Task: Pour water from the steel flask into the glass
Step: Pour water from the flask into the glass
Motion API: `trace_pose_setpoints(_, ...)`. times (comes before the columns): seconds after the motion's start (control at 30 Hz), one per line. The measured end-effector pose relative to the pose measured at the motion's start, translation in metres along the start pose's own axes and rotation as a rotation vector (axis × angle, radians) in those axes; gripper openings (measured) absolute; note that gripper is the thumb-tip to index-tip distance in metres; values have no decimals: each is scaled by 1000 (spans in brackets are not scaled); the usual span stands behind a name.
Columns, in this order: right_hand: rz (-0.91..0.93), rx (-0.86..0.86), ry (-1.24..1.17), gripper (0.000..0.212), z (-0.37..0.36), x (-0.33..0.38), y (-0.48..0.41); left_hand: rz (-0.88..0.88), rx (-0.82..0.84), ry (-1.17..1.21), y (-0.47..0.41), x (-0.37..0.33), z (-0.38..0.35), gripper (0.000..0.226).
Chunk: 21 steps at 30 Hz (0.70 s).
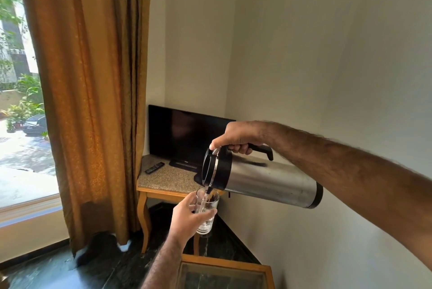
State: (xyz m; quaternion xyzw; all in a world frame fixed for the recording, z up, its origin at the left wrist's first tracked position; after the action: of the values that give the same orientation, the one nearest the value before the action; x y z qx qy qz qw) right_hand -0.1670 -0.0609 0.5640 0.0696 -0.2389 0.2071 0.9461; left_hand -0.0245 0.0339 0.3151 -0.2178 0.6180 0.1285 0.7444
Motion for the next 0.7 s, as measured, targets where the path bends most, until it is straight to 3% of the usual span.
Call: trace_pose_setpoints(0.7, -11, -8, 41, 49, -1, -1, -3, -16, 1, -21, -1, 9, 5, 42)
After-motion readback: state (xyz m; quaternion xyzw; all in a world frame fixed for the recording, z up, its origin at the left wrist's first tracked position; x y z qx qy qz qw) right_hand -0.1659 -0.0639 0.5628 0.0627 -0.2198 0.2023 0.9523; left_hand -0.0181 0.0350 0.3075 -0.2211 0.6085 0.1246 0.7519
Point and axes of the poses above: each hand's wrist, its own y-axis away from the middle knuckle, its own z-axis out of the back of the hand, x = y × z, the point moved 2 cm from there along -y, towards the middle knuckle, and after that the axes turned 14 degrees about -x, right-handed, at the moved point
